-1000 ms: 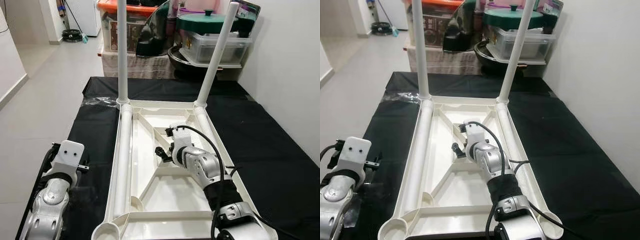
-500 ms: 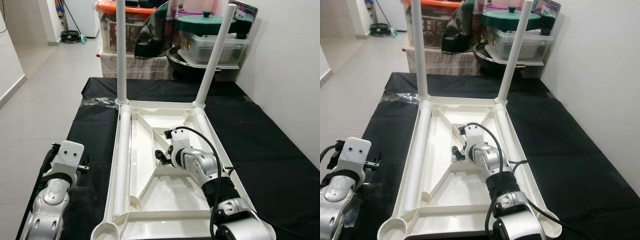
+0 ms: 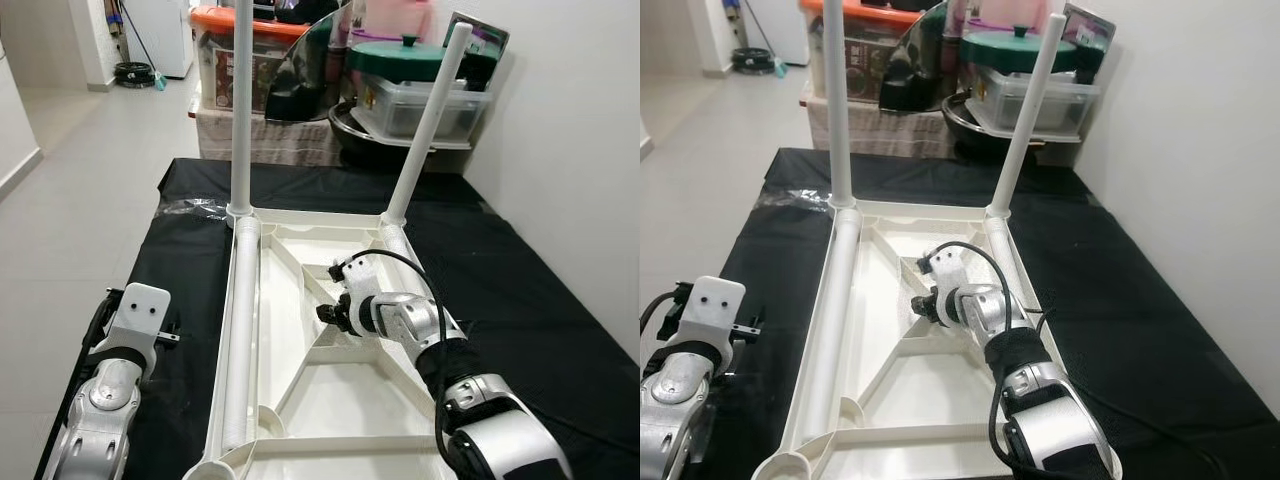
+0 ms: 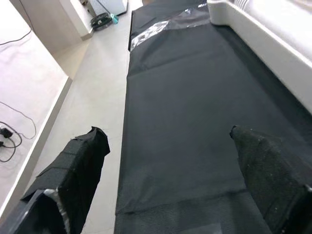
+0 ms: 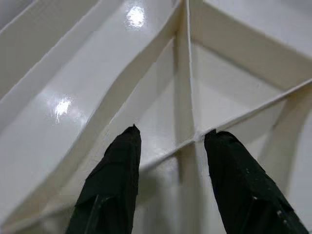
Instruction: Building children table
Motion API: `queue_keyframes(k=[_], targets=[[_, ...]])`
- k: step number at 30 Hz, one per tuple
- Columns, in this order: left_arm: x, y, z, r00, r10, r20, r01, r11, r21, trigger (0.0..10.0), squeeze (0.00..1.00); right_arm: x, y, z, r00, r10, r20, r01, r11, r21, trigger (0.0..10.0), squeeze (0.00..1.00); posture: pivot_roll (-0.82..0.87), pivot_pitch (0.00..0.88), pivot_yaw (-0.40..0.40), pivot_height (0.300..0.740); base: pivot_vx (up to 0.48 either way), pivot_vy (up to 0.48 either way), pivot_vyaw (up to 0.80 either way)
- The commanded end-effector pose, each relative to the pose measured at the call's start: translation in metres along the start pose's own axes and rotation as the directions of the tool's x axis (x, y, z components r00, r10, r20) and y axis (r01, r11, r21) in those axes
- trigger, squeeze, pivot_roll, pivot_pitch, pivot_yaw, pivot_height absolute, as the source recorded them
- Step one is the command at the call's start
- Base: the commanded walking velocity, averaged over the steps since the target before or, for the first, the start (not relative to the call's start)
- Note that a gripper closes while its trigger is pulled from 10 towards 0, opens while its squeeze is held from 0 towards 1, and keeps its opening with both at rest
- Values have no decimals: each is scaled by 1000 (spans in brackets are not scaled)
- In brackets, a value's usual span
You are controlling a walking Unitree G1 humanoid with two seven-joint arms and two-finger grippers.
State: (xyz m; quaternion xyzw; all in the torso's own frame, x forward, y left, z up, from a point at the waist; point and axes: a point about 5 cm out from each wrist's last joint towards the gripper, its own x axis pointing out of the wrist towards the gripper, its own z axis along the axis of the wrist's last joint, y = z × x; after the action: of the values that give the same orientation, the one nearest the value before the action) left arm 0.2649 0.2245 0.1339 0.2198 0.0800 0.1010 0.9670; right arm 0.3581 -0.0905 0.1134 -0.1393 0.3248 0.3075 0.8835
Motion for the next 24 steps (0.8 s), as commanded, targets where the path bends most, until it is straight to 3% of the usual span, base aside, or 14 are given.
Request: queue_keyframes(k=[1,3,5,9,12,16,24], targets=[[-2,-1,0,1000,3,5,-3,1000,12,10000,0,13,18,-40,982,107,-157,-114,993,-38,0,0,83,0,-149,740,0,0,0],[-2,-1,0,1000,3,5,-3,1000,12,10000,0,12,19,-39,981,131,-144,-145,986,-88,0,0,83,0,-149,740,0,0,0],[-2,-1,0,1000,3,5,-3,1000,14,10000,0,9,19,-39,973,184,-142,-213,951,-225,0,0,83,0,-148,740,0,0,0],[-1,-1,-1,1000,3,3,-3,1000,16,10000,0,6,18,-41,958,218,-184,-266,915,-302,0,0,83,0,-148,740,0,0,0],[-1,-1,-1,1000,3,2,-3,1000,17,10000,0,6,18,-41,955,224,-193,-275,911,-308,0,0,81,0,-148,740,0,0,0],[-1,-2,-1,1000,1,0,-1,1000,15,10000,0,4,19,-2,977,214,3,-208,951,-228,0,0,84,0,-147,740,0,0,0],[-1,-1,-1,1000,2,-1,-2,1000,16,10000,0,-12,19,37,960,223,171,-207,972,-110,0,0,78,0,-145,740,0,0,0]])
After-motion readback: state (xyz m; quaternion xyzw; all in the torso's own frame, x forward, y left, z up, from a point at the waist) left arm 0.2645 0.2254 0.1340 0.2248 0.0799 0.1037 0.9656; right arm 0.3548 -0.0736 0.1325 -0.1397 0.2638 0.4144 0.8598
